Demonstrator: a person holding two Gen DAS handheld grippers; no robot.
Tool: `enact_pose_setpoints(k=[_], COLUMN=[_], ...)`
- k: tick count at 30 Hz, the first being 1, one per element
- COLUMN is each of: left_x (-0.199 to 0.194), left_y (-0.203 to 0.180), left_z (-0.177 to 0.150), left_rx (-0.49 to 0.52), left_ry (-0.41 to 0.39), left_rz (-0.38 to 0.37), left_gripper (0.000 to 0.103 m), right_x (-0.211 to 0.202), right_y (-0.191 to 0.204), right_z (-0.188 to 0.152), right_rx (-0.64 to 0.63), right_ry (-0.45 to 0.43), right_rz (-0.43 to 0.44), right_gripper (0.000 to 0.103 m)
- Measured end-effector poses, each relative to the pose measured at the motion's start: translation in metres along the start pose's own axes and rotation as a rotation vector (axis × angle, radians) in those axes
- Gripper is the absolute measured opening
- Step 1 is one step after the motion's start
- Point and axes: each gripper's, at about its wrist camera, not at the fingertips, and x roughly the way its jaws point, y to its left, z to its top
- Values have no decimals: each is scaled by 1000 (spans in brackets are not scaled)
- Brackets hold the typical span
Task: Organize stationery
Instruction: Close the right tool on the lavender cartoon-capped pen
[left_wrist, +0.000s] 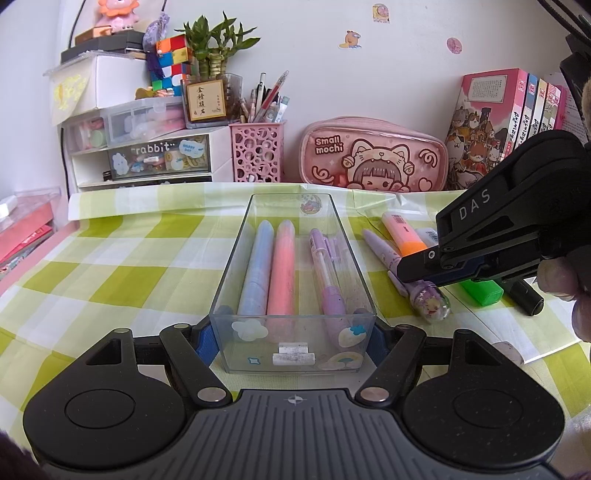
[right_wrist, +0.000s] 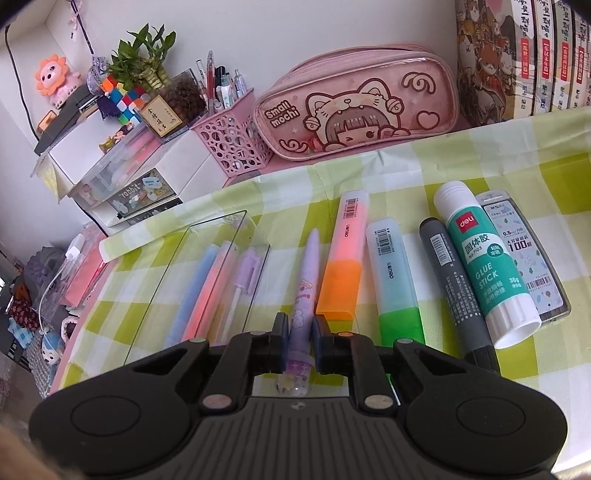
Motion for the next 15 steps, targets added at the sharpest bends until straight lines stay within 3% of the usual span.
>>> enact_pose_setpoints(k=[9,15], left_x=[0,1], left_y=[-1,-2], left_z=[0,0], left_rx=[1,4], left_ry=[0,1], left_rz=[2,3], left_gripper=[73,73], right_x=[3,21], right_y=[8,23], right_z=[10,20], right_rx=[-23,-111], right_ry=[35,70], right_rz=[5,-83], right_gripper=[19,19])
